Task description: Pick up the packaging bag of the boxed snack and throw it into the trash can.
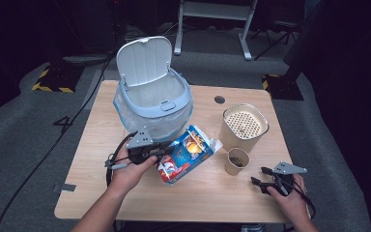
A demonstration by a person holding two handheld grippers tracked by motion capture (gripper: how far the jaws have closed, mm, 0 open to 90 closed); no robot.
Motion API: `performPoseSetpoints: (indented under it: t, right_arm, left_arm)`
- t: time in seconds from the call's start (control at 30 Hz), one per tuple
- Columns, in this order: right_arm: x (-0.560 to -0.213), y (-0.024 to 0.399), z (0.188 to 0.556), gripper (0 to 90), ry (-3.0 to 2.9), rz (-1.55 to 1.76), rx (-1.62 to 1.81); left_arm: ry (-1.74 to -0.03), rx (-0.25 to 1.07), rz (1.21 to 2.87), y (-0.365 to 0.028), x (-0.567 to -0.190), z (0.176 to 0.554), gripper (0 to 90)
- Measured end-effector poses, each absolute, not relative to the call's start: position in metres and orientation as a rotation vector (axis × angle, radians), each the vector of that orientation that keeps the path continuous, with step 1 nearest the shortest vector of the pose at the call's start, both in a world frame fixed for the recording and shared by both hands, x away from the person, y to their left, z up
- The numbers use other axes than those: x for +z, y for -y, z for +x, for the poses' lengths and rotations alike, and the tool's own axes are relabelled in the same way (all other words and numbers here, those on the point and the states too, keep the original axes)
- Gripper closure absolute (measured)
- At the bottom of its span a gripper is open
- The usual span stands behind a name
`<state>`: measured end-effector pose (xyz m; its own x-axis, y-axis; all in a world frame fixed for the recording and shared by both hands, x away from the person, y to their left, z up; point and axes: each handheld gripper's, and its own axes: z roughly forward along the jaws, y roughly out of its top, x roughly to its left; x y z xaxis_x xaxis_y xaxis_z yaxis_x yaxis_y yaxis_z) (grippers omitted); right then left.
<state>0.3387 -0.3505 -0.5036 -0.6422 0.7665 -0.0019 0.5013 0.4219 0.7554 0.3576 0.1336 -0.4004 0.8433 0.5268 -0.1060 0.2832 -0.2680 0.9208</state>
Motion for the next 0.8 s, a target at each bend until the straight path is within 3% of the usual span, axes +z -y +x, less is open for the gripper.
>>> performPoseSetpoints:
  t: [0.8]
  right_arm:
    - [-0.504, 0.35, 0.339, 34.5, -2.334, 1.088, 1.064]
  left_arm:
    - [-0.523, 0.444, 1.725, -0.142, -0.302, 0.373, 77.3]
